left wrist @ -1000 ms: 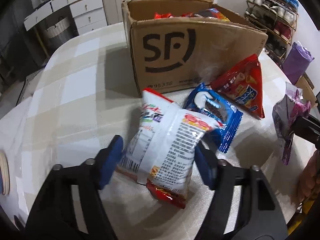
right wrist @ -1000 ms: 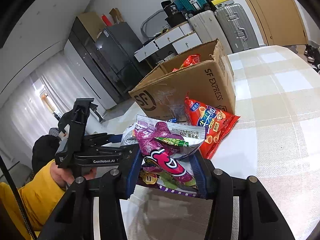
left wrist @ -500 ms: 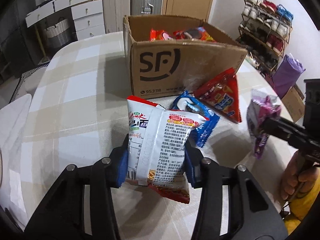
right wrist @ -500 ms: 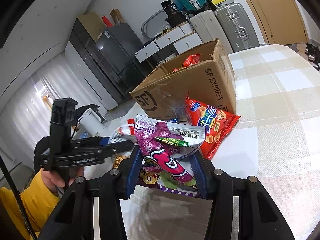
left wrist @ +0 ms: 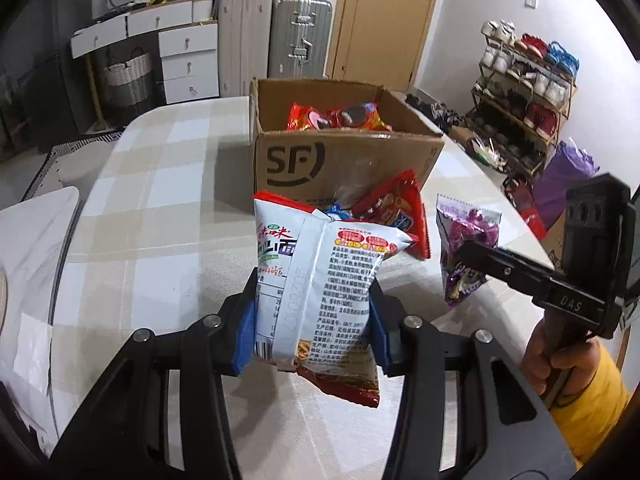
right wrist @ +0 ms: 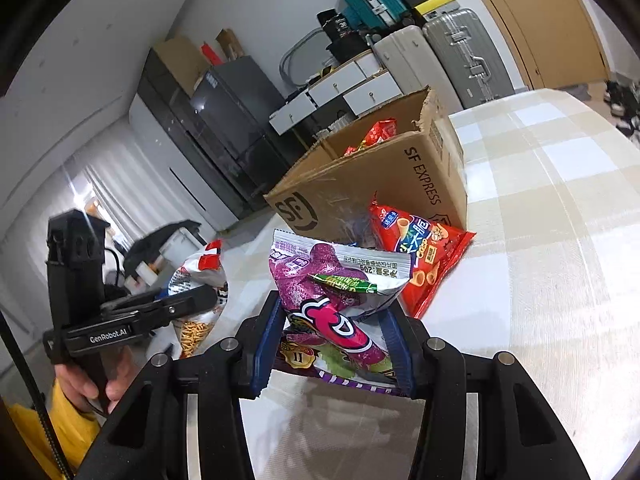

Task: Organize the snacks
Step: 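Lift both held bags and carry them over the cardboard box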

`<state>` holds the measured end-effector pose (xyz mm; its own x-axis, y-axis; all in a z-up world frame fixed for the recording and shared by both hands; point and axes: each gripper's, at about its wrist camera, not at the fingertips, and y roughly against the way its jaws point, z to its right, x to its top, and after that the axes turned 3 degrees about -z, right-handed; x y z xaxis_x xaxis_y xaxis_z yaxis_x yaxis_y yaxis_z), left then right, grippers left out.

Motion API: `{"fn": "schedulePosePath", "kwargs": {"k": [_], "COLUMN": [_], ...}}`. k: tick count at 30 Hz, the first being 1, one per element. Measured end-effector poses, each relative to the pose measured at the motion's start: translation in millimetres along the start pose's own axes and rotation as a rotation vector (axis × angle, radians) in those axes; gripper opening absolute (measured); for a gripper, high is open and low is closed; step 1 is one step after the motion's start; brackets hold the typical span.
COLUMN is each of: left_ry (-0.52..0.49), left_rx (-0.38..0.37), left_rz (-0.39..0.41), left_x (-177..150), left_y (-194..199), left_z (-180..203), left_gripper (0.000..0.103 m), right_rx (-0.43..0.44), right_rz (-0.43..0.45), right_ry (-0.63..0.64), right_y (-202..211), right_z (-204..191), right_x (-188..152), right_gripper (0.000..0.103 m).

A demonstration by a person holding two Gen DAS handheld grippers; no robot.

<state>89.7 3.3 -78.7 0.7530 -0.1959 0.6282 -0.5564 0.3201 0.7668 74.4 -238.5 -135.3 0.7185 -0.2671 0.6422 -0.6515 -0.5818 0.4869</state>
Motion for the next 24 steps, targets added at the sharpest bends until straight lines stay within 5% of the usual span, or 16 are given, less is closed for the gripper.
{"fn": "schedulePosePath", "kwargs": {"k": [15, 24], "left_ry": [0.007, 0.044], "left_rx": [-0.053, -0.092], "left_rz": [0.156, 0.244], "left_x": [4, 1], "left_y": [99, 169], "left_z": [23, 19], "left_gripper": [0.043, 0.043], "right_rx": [0.006, -0.026], "right_rz": [0.118, 0.153], "right_ry": [0.191, 0.197], "right_y": [67, 90], "right_z": [-104, -141], "right_x": [40, 56], "right_gripper": [0.049, 0.049]}}
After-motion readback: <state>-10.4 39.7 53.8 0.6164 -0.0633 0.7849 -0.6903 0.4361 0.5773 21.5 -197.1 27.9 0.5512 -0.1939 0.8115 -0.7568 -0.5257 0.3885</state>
